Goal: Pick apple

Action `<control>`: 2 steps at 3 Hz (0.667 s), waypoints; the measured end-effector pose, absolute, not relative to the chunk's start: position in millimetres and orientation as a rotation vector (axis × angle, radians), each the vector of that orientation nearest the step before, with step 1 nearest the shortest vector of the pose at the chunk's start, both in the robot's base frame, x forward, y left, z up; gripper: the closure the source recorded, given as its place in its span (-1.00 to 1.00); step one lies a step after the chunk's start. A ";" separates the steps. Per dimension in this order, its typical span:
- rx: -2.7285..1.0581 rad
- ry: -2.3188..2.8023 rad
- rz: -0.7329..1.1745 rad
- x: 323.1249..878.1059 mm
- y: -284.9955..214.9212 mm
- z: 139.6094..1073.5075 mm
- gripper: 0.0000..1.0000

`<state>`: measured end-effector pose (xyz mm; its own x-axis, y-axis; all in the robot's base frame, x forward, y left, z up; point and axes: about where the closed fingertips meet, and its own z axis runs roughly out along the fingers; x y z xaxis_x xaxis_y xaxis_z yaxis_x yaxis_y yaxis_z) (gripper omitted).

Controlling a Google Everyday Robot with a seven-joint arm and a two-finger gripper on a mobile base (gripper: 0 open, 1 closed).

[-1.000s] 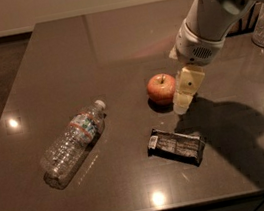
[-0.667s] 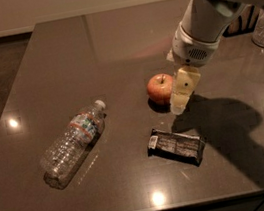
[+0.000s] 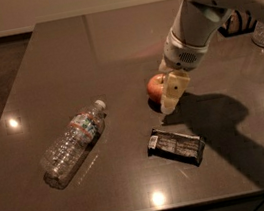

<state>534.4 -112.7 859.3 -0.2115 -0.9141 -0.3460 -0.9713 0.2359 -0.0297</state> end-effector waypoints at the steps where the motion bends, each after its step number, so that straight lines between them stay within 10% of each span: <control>1: -1.767 2.223 0.317 537.3 -107.0 856.3 -0.16; 2: -1.765 2.221 0.348 537.6 -107.6 861.0 0.27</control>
Offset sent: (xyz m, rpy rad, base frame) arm 0.0029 0.0009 0.0117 0.0525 0.0545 0.0126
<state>537.6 -107.6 861.0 -0.2127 -0.9067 -0.3643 -0.9746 0.2235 0.0126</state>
